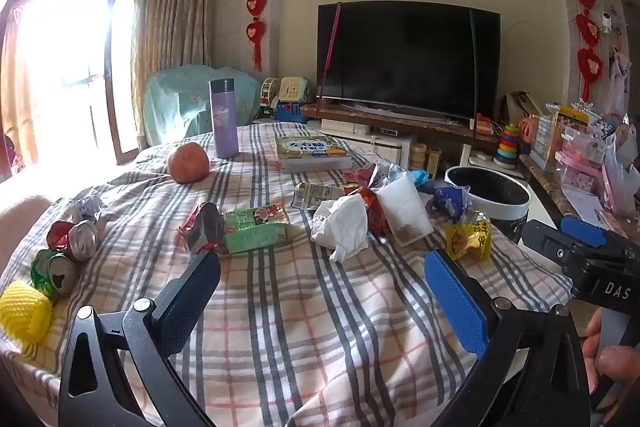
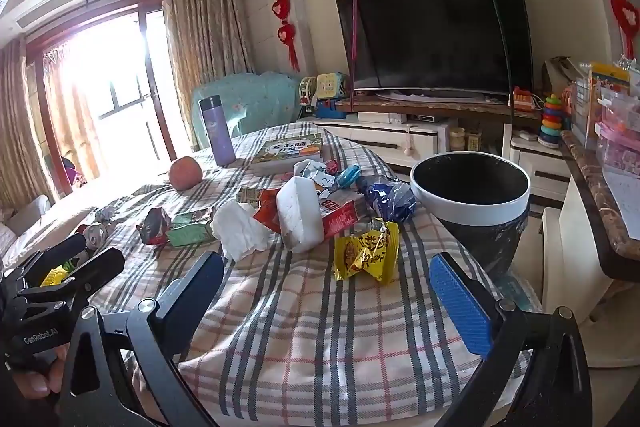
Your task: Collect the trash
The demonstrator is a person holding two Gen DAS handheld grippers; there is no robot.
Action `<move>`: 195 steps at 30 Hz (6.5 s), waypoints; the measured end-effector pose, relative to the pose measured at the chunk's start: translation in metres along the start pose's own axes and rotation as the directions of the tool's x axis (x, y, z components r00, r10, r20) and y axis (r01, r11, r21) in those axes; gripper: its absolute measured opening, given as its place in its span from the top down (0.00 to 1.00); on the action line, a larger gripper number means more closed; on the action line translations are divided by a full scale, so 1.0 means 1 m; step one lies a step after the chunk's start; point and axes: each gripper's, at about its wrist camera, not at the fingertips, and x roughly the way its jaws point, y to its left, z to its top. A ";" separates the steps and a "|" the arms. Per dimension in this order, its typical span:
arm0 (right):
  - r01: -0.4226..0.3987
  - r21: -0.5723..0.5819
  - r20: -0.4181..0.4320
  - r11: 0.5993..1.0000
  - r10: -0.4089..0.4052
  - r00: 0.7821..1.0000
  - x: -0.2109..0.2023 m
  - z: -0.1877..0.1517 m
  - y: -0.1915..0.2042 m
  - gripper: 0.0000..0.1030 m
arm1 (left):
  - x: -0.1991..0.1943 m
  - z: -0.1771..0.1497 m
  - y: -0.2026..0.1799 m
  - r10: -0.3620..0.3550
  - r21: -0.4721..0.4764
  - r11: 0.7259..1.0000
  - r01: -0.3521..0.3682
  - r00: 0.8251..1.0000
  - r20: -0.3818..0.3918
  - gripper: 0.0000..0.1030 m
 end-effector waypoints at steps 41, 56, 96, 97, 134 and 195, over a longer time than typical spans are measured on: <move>0.015 -0.024 -0.073 1.000 -0.017 0.997 0.010 -0.005 -0.004 0.00 | 0.014 -0.008 -0.002 -0.018 0.007 1.000 0.018 0.999 -0.034 0.01; 0.022 -0.010 -0.154 1.000 -0.024 0.988 0.046 -0.004 -0.027 0.01 | 0.094 0.015 0.004 -0.038 -0.002 0.999 0.038 0.982 -0.186 0.06; -0.045 0.111 -0.277 0.993 0.074 0.958 0.095 0.001 -0.065 0.80 | 0.146 0.034 0.007 -0.205 -0.072 0.979 0.193 0.946 -0.250 0.71; -0.044 0.112 -0.273 0.993 0.073 0.959 0.094 0.002 -0.065 0.80 | 0.143 0.034 0.006 -0.209 -0.073 0.978 0.197 0.946 -0.248 0.71; 0.088 0.212 -0.240 0.973 -0.036 0.970 0.082 0.024 -0.150 0.80 | 0.215 0.080 -0.113 -0.383 0.058 0.905 0.420 0.868 -0.315 0.71; 0.128 0.363 -0.262 0.923 -0.030 0.965 0.091 0.034 -0.210 0.13 | 0.221 0.067 -0.127 -0.409 0.005 0.897 0.443 0.833 -0.373 0.37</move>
